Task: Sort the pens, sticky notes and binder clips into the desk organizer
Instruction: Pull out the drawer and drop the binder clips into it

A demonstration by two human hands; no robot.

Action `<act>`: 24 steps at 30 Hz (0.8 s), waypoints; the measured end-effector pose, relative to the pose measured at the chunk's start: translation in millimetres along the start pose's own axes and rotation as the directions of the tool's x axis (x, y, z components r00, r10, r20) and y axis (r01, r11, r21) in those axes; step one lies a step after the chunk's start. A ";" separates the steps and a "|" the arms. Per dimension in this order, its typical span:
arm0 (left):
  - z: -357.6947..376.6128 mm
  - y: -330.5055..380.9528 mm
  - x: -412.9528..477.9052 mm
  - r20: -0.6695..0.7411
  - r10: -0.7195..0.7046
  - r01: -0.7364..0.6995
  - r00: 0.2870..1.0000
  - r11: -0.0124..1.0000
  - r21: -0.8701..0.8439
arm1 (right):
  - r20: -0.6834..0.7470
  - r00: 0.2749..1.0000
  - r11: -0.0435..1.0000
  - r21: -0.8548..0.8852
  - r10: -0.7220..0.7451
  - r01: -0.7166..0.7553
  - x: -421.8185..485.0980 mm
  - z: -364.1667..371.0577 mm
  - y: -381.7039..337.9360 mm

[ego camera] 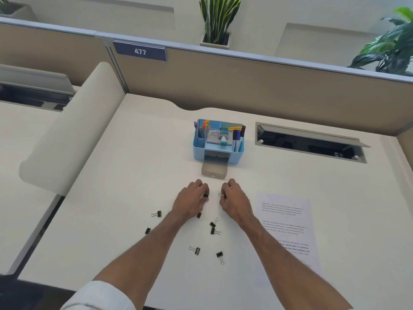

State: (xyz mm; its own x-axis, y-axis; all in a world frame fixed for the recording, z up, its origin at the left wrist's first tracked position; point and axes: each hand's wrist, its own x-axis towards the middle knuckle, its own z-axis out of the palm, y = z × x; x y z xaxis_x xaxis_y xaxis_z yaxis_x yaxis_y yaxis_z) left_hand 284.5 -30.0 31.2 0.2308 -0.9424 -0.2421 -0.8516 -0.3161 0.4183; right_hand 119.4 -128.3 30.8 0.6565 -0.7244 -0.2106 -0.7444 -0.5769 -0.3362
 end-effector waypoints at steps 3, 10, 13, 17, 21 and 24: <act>-1.1 -0.7 3.1 0.015 0.007 -0.006 1.000 0.998 -0.068 | -0.043 0.999 0.997 0.073 0.023 -0.020 3.0 -2.7 4.6; -14.4 -2.9 14.3 -0.150 -0.037 0.003 0.988 0.975 -0.221 | -0.378 0.894 0.927 0.362 0.240 -0.096 39.7 -31.1 -14.3; -26.5 -3.0 25.1 -0.250 -0.078 0.013 0.965 0.967 -0.253 | -0.292 0.915 0.930 0.321 0.277 -0.179 64.2 -38.9 -19.3; -39.2 -0.9 43.7 -0.324 -0.070 -0.005 0.943 0.974 -0.227 | -0.206 0.945 0.954 0.217 0.253 -0.208 75.9 -35.6 -21.5; -46.6 5.1 61.9 -0.339 -0.044 -0.019 0.940 0.983 -0.180 | -0.242 0.933 0.950 0.231 0.266 -0.211 74.8 -33.0 -15.8; -47.7 9.8 72.0 -0.334 -0.033 -0.020 0.942 0.988 -0.153 | -0.287 0.918 0.939 0.289 0.272 -0.187 68.3 -34.9 -6.4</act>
State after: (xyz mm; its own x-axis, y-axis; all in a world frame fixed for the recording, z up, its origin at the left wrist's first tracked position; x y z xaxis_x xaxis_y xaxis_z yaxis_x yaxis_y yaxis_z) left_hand 315.2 -106.2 59.7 0.4027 -0.9139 0.0510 -0.7737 -0.3101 0.5525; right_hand 164.7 -187.2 50.6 0.3657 -0.9305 -0.0208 -0.7864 -0.2970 -0.5416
